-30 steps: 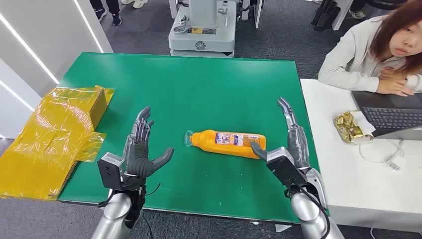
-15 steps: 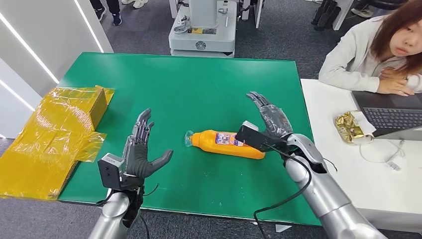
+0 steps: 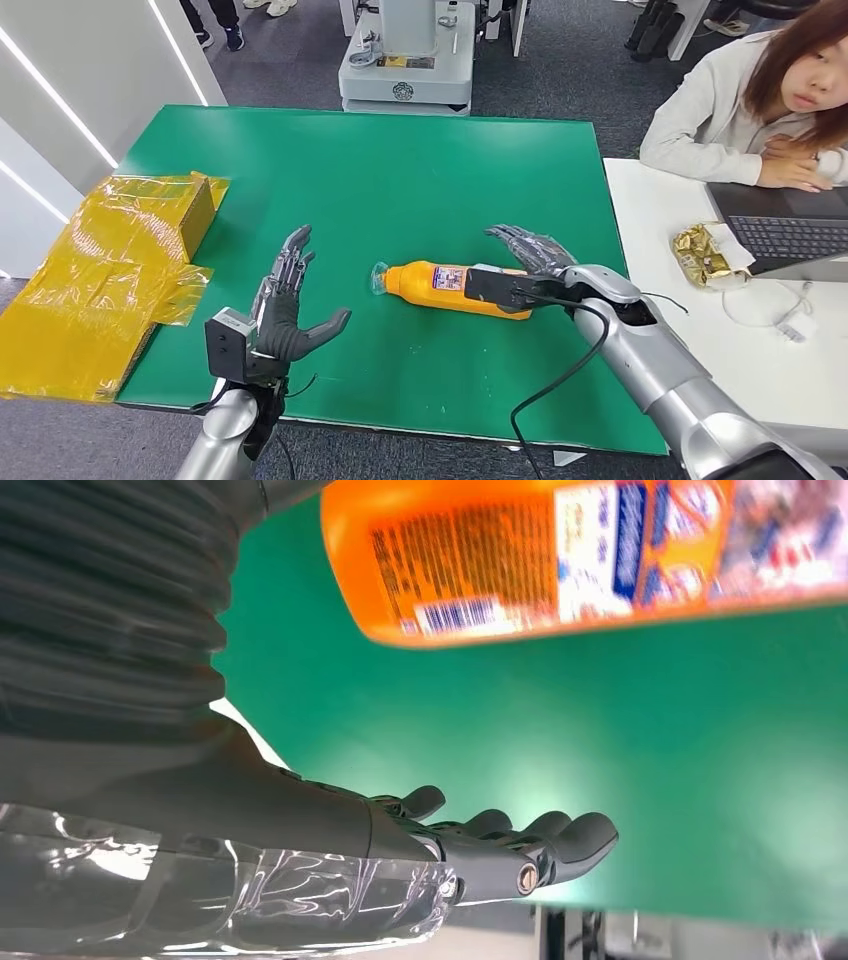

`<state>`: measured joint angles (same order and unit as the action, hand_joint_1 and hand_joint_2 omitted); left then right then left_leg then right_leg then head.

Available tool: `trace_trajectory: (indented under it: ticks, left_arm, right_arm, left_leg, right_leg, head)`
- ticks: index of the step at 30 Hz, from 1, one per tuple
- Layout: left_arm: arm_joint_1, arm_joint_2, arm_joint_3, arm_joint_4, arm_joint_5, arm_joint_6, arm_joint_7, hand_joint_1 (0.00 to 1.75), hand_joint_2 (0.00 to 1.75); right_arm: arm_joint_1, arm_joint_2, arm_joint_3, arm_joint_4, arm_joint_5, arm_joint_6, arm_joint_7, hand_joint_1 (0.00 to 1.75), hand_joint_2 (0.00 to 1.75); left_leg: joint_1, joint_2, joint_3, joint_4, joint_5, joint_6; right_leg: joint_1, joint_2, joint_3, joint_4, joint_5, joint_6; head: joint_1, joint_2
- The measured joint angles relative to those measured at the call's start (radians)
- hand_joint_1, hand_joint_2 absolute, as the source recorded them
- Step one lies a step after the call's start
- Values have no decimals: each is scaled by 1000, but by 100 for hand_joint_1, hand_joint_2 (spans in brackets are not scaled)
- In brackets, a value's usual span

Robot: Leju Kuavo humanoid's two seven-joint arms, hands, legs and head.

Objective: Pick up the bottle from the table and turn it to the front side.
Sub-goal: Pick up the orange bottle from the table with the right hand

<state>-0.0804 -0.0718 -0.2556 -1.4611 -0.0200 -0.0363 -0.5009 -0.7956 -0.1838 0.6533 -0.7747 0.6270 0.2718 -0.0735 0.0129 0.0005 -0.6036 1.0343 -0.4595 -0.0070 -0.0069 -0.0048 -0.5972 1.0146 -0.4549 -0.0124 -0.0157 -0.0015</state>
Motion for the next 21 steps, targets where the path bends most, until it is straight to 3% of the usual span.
trace_trajectory:
  ticks: [5, 13, 16, 21]
  left_arm:
    - [6, 3, 0, 0, -1, -1, 0, 0, 175]
    - [9, 9, 0, 0, 6, 7, 10, 0, 175]
    - [10, 9, 0, 0, 8, 16, 11, 0, 175]
    - [20, 9, 0, 0, -10, 42, 4, 0, 175]
  right_arm:
    - [-10, -5, 40, 30, -10, 53, 0, 0, 175]
    - [-25, -6, 87, 60, -18, 53, -8, 0, 175]
    - [-27, -6, 102, 67, -18, -3, -32, 0, 175]
    - [-15, 2, 113, 60, 12, -200, -88, 0, 175]
  left_leg:
    - [0, 0, 0, 0, 0, 0]
    - [0, 0, 0, 0, 0, 0]
    - [0, 0, 0, 0, 0, 0]
    - [0, 0, 0, 0, 0, 0]
  right_leg:
    - [0, 0, 0, 0, 0, 0]
    - [0, 0, 0, 0, 0, 0]
    - [0, 0, 0, 0, 0, 0]
    - [0, 0, 0, 0, 0, 0]
  head:
    - [0, 0]
    - [0, 0]
    - [0, 0]
    - [0, 0]
